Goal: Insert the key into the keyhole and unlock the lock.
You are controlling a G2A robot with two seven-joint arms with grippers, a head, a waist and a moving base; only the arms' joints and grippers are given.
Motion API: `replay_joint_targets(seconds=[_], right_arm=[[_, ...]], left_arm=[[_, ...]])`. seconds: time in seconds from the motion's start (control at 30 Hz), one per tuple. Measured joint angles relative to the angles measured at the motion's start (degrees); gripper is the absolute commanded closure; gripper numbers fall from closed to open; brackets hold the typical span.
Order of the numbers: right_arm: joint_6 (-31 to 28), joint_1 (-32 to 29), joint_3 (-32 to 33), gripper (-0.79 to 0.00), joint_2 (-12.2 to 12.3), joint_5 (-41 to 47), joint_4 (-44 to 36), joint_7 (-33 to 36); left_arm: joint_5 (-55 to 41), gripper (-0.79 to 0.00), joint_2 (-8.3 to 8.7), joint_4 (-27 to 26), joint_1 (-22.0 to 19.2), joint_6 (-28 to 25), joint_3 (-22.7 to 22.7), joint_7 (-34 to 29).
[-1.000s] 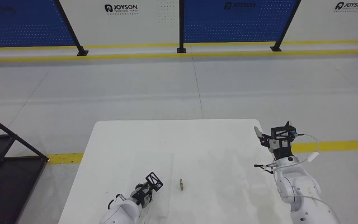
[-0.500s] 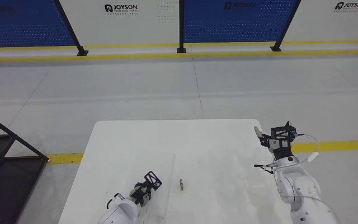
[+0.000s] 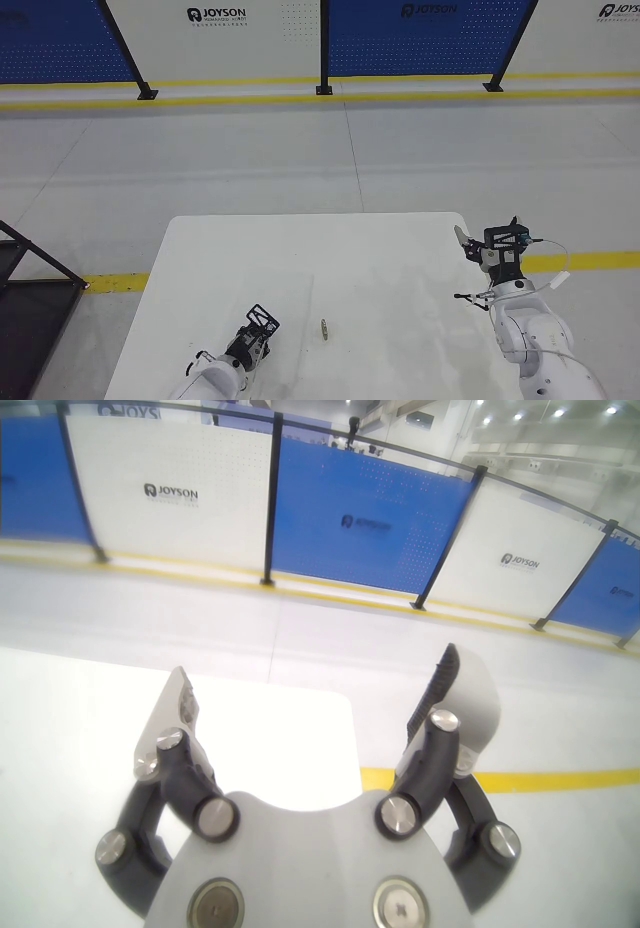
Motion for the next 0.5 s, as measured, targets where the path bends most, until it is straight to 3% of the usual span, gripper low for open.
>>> replay_joint_targets(seconds=[0.27,0.5], right_arm=[[0.0,0.0,0.0,-0.785,0.0,0.0,0.0,0.0],[0.0,0.0,0.0,-0.785,0.0,0.0,0.0,0.0]], left_arm=[[-6.4,0.000,0.17,-0.3,1.8,-0.1,-3.1,4.5],[-9.7,0.000,0.56,-3.4,3.9,-2.0,-6.6,18.0]])
